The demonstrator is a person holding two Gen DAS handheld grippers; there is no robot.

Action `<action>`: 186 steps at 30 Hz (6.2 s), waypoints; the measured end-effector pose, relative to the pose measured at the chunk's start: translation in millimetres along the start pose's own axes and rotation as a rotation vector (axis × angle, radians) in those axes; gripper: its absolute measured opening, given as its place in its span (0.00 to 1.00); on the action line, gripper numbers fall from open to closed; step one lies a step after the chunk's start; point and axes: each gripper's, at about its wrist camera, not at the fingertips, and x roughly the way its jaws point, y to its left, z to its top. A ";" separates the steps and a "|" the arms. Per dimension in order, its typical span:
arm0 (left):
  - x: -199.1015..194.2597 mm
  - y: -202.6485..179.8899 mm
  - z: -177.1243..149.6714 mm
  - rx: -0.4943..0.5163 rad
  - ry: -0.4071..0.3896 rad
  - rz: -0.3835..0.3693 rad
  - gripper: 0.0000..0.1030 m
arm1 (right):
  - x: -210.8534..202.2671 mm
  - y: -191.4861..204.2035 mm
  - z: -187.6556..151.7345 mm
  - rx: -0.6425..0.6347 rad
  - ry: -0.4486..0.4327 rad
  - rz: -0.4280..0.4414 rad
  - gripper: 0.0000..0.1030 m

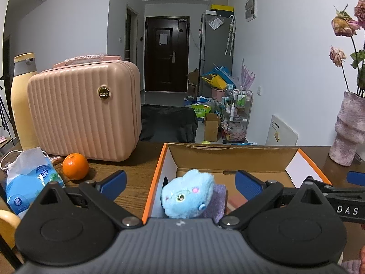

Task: Organize soft objects
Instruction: 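Move both tools back from the box toward the remaining soft items, then close the right gripper on the white foam block, then grasp the yellow-white plush dog with the left gripper while the right holds the foam block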

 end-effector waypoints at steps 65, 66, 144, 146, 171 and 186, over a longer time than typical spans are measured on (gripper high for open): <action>-158.8 36.0 -103.0 0.006 0.028 -0.054 1.00 | -162.5 26.8 -116.7 -0.059 -0.053 0.060 1.00; -160.7 39.1 -104.7 0.006 0.028 -0.053 1.00 | -164.1 30.1 -118.0 -0.065 -0.052 0.066 1.00; -160.8 54.0 -115.4 0.017 0.079 -0.029 1.00 | -162.5 45.2 -124.1 -0.026 -0.053 0.178 0.43; -156.9 46.8 -115.1 0.023 0.088 -0.030 1.00 | -161.5 36.6 -122.6 -0.012 -0.060 0.178 0.43; -110.8 -13.7 -126.9 0.111 0.202 -0.009 1.00 | -147.4 -47.0 -115.5 0.084 -0.075 0.114 0.43; -90.4 -8.4 -136.8 0.099 0.278 -0.011 0.69 | -143.3 -41.3 -121.7 0.069 -0.069 0.095 0.44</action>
